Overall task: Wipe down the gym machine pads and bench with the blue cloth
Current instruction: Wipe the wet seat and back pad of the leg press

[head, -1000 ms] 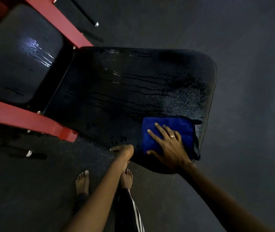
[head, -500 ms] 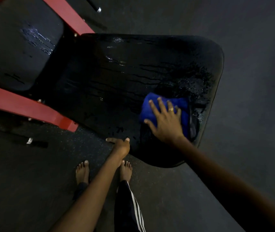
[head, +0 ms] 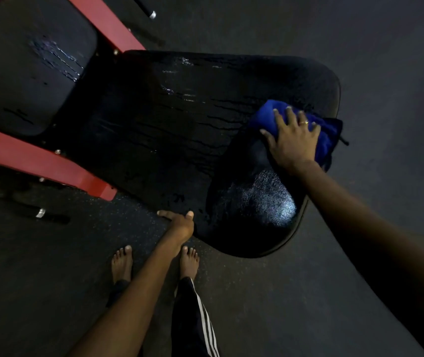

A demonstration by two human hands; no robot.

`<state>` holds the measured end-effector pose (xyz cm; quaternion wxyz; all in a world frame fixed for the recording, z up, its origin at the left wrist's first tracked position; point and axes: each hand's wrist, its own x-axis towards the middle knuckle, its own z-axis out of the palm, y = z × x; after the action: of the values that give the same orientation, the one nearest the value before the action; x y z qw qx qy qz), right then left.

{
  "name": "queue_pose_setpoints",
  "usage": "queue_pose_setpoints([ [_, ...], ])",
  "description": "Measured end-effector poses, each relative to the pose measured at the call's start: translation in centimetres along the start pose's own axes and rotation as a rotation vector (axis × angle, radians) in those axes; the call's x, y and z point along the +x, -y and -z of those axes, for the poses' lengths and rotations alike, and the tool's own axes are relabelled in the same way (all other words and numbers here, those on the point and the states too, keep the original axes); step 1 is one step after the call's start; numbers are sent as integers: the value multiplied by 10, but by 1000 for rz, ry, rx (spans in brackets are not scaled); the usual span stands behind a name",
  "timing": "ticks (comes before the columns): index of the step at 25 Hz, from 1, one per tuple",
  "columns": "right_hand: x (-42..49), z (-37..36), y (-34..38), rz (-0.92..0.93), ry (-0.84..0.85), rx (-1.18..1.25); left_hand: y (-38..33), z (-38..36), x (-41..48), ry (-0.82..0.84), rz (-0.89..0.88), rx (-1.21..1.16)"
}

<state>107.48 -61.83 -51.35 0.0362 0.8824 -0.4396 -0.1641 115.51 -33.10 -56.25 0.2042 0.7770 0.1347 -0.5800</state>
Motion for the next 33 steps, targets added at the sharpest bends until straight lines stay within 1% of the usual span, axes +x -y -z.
queue_pose_setpoints([
  [1, -18, -5, 17, 14, 9, 6, 0, 0, -1, 5, 5, 1],
  [2, -44, -11, 37, 69, 35, 26, 0, 1, -2, 10, 5, -3],
  [5, -136, -35, 82, 343, 113, 6, 0, 3, -4, 44, 7, -8],
  [6, -146, -41, 86, 403, 88, -28, 0, 4, -4, 54, 12, -1],
  [7, -136, -40, 81, 463, 87, -32, -1, 5, -4, 62, 22, 5],
  [8, -115, -36, 74, 484, 82, -42, -1, 6, -3, 67, 28, 13],
  [9, -87, -31, 66, 456, 84, -60, -2, 6, -3, 68, 29, 21],
  [10, -54, -25, 58, 390, 77, -66, -3, 7, -4, 59, 22, 34],
  [13, 15, -13, 41, 132, 9, -23, 0, 7, -3, 33, 9, 55],
  [15, 6, -16, 57, 73, -9, 22, -1, 9, -4, 58, 12, 39],
  [16, -17, -22, 72, 90, 10, 32, -2, 11, -7, 85, 20, 11],
  [17, -47, -27, 87, 145, 39, 39, -2, 13, -8, 104, 31, -21],
  [20, -147, -49, 114, 465, 158, 11, 0, 19, -17, 116, 26, -92],
  [21, -164, -56, 113, 552, 160, -19, 2, 20, -17, 105, 9, -97],
  [23, -155, -59, 107, 661, 151, -59, 4, 19, -21, 72, -28, -87],
  [24, -130, -57, 101, 679, 107, -79, 3, 17, -20, 61, -39, -102],
  [25, -98, -52, 95, 648, 72, -93, 4, 14, -17, 63, -32, -135],
  [26, -61, -44, 88, 563, 71, -92, 4, 12, -13, 65, -24, -171],
  [27, -26, -31, 80, 456, 86, -88, 5, 11, -6, 64, -5, -165],
  [29, 20, -18, 66, 271, 3, -101, 7, 9, 11, 79, 7, -97],
  [31, 15, -20, 71, 203, -61, -86, 9, 6, 23, 110, 37, -92],
  [32, -7, -23, 78, 219, -67, -60, 9, 2, 29, 126, 50, -111],
  [33, -40, -28, 83, 279, -55, -35, 8, -1, 33, 129, 78, -123],
])
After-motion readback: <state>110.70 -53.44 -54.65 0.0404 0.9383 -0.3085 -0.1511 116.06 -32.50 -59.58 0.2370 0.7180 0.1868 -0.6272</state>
